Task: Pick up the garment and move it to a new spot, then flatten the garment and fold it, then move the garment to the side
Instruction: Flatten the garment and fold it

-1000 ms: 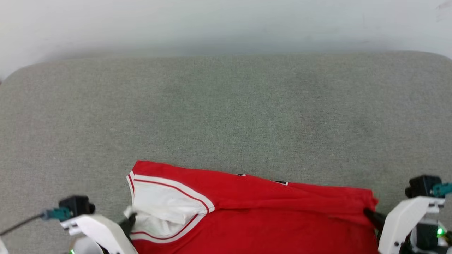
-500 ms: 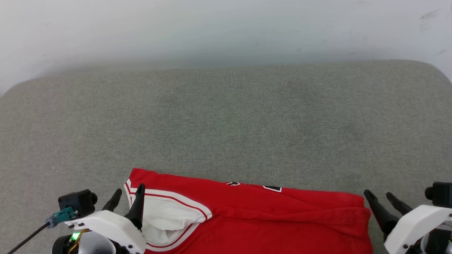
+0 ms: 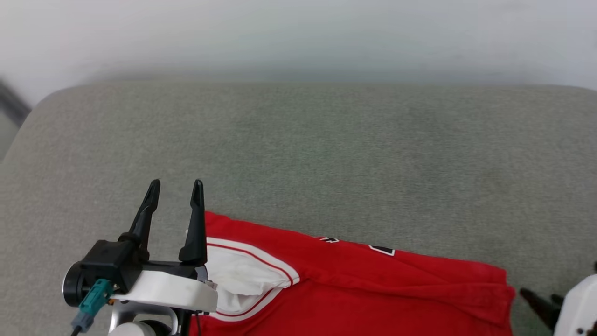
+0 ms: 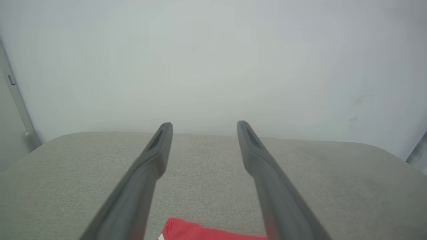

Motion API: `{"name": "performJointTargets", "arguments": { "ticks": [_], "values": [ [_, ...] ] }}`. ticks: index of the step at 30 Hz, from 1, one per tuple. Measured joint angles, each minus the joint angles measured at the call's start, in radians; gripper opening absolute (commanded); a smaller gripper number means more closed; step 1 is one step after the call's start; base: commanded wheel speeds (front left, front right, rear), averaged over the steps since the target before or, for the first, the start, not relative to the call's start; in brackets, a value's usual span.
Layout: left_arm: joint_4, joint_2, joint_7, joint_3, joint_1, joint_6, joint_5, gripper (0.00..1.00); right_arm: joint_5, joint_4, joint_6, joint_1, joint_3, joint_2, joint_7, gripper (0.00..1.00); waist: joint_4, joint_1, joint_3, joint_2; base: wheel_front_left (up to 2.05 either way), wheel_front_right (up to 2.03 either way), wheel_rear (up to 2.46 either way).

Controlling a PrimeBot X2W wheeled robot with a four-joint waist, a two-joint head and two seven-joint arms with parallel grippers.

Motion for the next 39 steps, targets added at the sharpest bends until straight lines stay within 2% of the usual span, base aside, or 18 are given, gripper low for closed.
{"name": "performJointTargets", "arguments": {
  "ticks": [6,10,11,12,13,19,23,28,34,36,39],
  "values": [
    [-0.036,-0.01,-0.003,-0.02,0.001,0.02,0.018,1.0,0.016,0.098,0.0,-0.027,0.067,0.08,0.005,1.0,0.055,0.0002,0.032,0.0,0.0,0.0,0.0],
    [-0.04,-0.014,-0.003,-0.027,0.003,0.022,0.019,1.0,0.029,0.15,0.0,-0.047,0.086,0.084,0.013,1.0,0.078,0.0001,0.044,0.0,0.0,0.0,0.0],
    [-0.04,-0.014,-0.003,-0.028,0.003,0.023,0.02,1.0,0.034,0.161,0.0,-0.053,0.09,0.081,0.017,0.76,0.081,0.0001,0.044,0.0,0.0,0.0,0.0],
    [-0.039,-0.014,-0.003,-0.029,0.003,0.023,0.02,1.0,0.042,0.169,0.0,-0.058,0.094,0.079,0.019,0.17,0.083,0.0001,0.042,0.0,0.0,0.0,0.0],
    [-0.038,-0.013,-0.002,-0.029,0.003,0.023,0.02,1.0,0.045,0.173,0.0,-0.059,0.104,0.074,0.018,0.0,0.083,0.0001,0.039,0.0,0.0,0.0,0.0],
    [-0.037,-0.006,0.008,-0.034,0.02,0.032,0.024,1.0,0.091,0.156,0.0,-0.079,0.152,0.062,0.007,0.0,0.063,0.0001,0.015,0.0,0.0,0.0,0.0],
    [-0.042,0.002,0.016,-0.037,0.025,0.04,0.029,1.0,0.1,0.131,0.0,-0.104,0.139,0.032,0.012,0.0,0.036,0.0002,0.0,0.0,0.0,0.0,0.0],
    [-0.051,0.009,0.02,-0.028,0.036,0.049,0.027,1.0,0.079,0.129,0.0,-0.102,0.029,-0.001,0.031,0.0,0.004,0.0001,-0.019,0.0,0.0,0.0,0.0],
    [-0.06,0.02,0.029,-0.027,0.049,0.058,0.026,1.0,0.034,0.118,0.0,-0.081,-0.138,-0.001,0.074,0.0,-0.022,0.0001,-0.038,0.0,0.0,0.0,0.0],
    [-0.061,0.023,0.033,-0.03,0.051,0.058,0.027,1.0,0.071,0.109,0.0,-0.085,-0.175,0.031,0.102,0.0,-0.026,0.0001,-0.04,0.0,0.0,0.0,0.0],
    [-0.064,0.023,0.035,-0.035,0.051,0.057,0.029,1.0,0.157,0.103,0.0,-0.103,-0.193,0.12,0.184,0.0,-0.026,0.0001,-0.039,0.0,0.0,0.0,0.0]
  ]
}}
